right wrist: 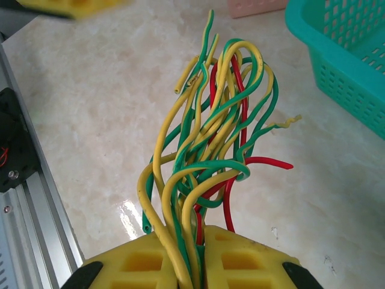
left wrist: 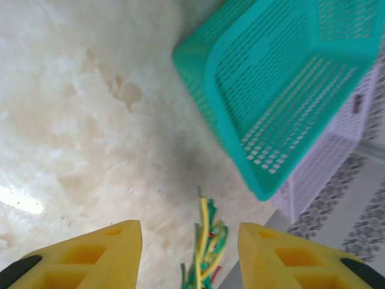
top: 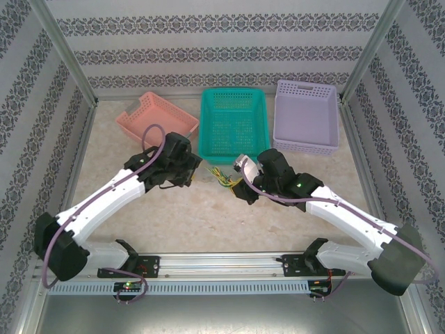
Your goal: Untangle the cables
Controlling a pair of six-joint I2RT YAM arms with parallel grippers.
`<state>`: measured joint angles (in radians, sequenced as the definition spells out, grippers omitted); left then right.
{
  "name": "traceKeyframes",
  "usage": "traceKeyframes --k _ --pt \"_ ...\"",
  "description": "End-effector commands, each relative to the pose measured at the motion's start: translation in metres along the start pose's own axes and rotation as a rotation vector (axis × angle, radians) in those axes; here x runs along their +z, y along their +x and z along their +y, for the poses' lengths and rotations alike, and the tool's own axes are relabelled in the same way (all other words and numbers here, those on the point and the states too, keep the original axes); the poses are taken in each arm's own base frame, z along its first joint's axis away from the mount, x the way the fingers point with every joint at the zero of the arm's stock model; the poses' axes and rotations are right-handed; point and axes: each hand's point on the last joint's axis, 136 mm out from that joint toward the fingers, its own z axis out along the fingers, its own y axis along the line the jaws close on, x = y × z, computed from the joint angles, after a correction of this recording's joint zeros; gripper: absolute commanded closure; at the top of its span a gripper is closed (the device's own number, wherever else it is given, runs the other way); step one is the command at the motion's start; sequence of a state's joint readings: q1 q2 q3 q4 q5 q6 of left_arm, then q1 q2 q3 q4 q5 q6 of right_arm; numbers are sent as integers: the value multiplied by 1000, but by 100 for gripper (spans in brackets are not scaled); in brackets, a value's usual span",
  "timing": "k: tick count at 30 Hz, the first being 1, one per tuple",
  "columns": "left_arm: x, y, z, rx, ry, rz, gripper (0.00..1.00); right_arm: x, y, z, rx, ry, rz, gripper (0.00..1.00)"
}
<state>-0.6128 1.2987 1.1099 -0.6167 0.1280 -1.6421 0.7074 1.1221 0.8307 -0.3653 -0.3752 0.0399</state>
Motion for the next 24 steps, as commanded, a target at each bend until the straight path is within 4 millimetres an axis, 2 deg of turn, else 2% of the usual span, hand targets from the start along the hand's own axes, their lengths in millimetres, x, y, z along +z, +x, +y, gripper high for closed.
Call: traceKeyframes --k 1,4,7,10,12,15,17,19,22,24 --pt "4 13 -19 7 74 85 54 3 -5 5 -51 -10 -19 100" --pt "13 15 -22 5 82 95 54 2 -7 9 -52 -20 -27 100" --pt "20 19 -25 9 82 117 59 2 -7 12 -23 -38 -28 100" --pt "22 24 -22 15 54 129 59 1 -13 10 96 -83 -36 100" --pt "17 21 -17 25 28 107 53 -3 -21 7 237 -162 -43 100" --pt "-3 6 -18 56 18 13 36 -7 -27 2 430 -267 -17 100" --pt "-18 -3 -25 91 44 -46 34 -7 -27 -1 537 -314 17 100" --pt "-26 -4 -33 118 80 -62 45 -7 -28 -4 630 -364 40 100" --pt "-16 9 -36 140 98 20 69 -8 -31 -13 738 -401 50 100" --pt "-3 22 -31 145 83 100 73 -9 -35 -17 779 -414 50 100"
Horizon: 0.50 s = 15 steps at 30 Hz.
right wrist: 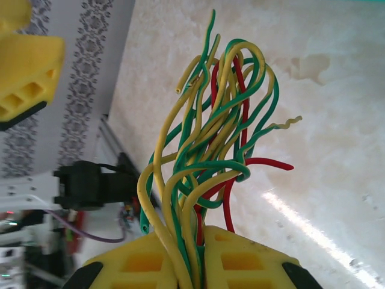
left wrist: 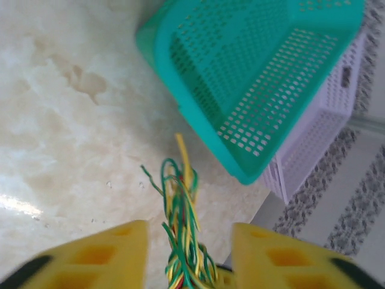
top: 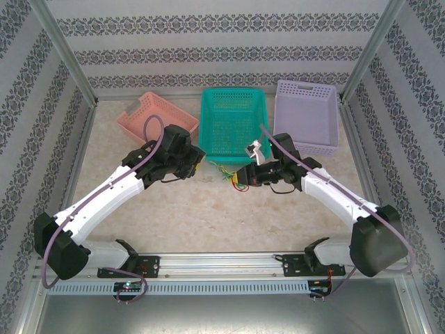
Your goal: Untangle the cables
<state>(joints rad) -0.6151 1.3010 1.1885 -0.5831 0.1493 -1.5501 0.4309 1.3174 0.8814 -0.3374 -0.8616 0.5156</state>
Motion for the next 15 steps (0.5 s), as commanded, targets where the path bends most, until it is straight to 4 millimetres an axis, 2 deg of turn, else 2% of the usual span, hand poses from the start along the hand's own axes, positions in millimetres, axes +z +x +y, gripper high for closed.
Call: traceKeyframes --k 1,3,7,10,13,15 --pt "20 20 9 33 -31 112 74 -8 -11 26 93 -125 21 100" --pt "29 29 8 14 -10 153 73 -7 -14 29 118 -138 30 100" --pt "41 35 -6 -48 64 189 64 -4 -15 34 128 -154 44 100" --pt "50 40 -14 -47 70 217 62 -3 -14 34 128 -152 50 100" --pt "55 45 -4 -29 -10 239 61 -4 -15 36 123 -163 44 100" --pt "53 39 0 -3 -31 205 54 -4 -14 38 122 -172 51 100"
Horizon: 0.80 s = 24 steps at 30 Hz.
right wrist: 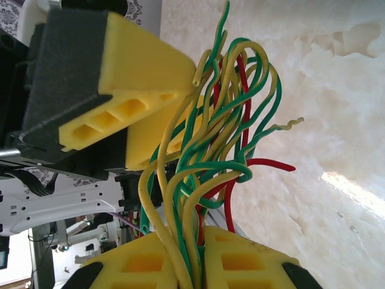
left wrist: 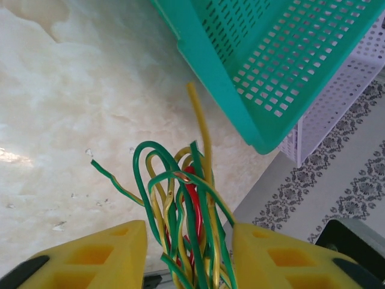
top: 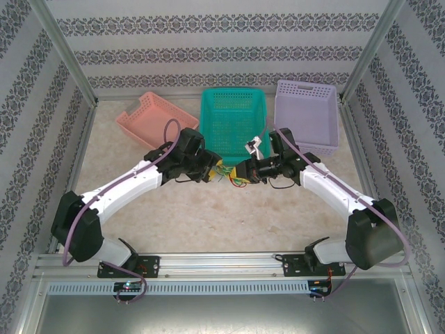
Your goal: Untangle the cables
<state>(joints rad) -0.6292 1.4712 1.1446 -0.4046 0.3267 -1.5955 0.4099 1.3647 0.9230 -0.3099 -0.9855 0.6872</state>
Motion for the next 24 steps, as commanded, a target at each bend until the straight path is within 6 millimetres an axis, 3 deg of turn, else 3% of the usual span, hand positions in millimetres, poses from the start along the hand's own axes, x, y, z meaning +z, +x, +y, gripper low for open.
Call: traceKeyframes --k 1,7,17,24 --pt "-8 5 -7 34 -3 -3 52 -1 0 22 -43 -63 23 100" --pt "-21 -12 -14 101 -37 -73 52 -5 10 15 -101 1 31 100" --pt "-16 3 -7 143 -134 28 54 -6 14 2 -301 225 16 100" --pt "-17 0 2 154 -220 14 66 -4 16 6 -353 250 19 100"
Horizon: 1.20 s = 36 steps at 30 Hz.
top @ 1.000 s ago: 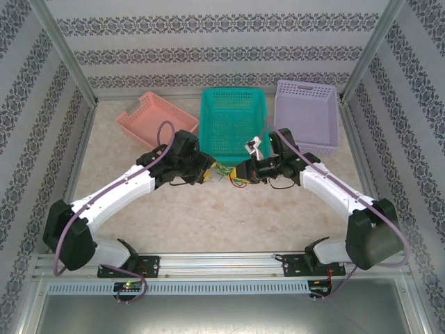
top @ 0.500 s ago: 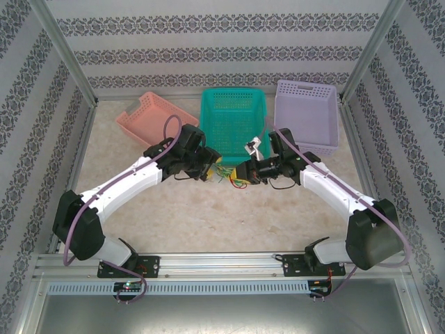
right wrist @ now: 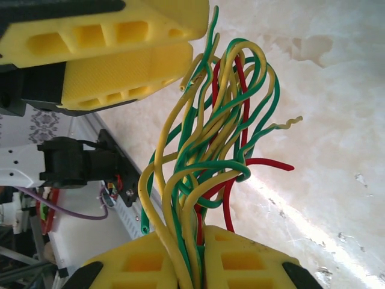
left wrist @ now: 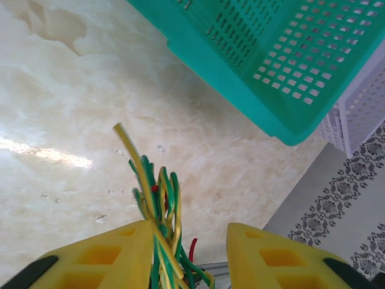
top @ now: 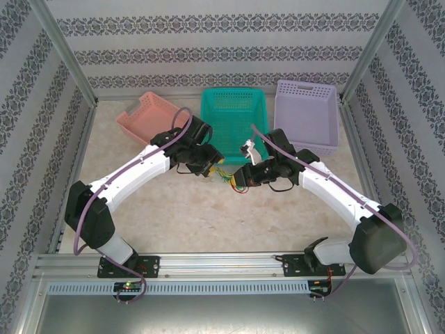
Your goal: Untangle the cables
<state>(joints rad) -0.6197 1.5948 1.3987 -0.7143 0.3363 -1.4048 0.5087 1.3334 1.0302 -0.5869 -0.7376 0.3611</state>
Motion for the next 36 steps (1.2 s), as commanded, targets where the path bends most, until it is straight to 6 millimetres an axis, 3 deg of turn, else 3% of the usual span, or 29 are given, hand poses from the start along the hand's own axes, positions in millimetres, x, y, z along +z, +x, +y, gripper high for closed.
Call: traceKeyframes --k 1,10,20,30,36 --pt "-8 2 9 13 -49 1 67 -7 -4 10 -83 20 -23 100" --pt "-2 8 2 1 -26 46 70 -7 1 9 -104 47 -22 100" --pt "8 13 12 -5 -63 92 68 -7 -4 9 -134 69 -35 100" --pt "6 7 10 -10 -60 58 99 -7 1 9 -140 75 -31 100" --pt "-8 -15 23 -63 -61 -22 100 -9 13 4 -164 100 -15 100"
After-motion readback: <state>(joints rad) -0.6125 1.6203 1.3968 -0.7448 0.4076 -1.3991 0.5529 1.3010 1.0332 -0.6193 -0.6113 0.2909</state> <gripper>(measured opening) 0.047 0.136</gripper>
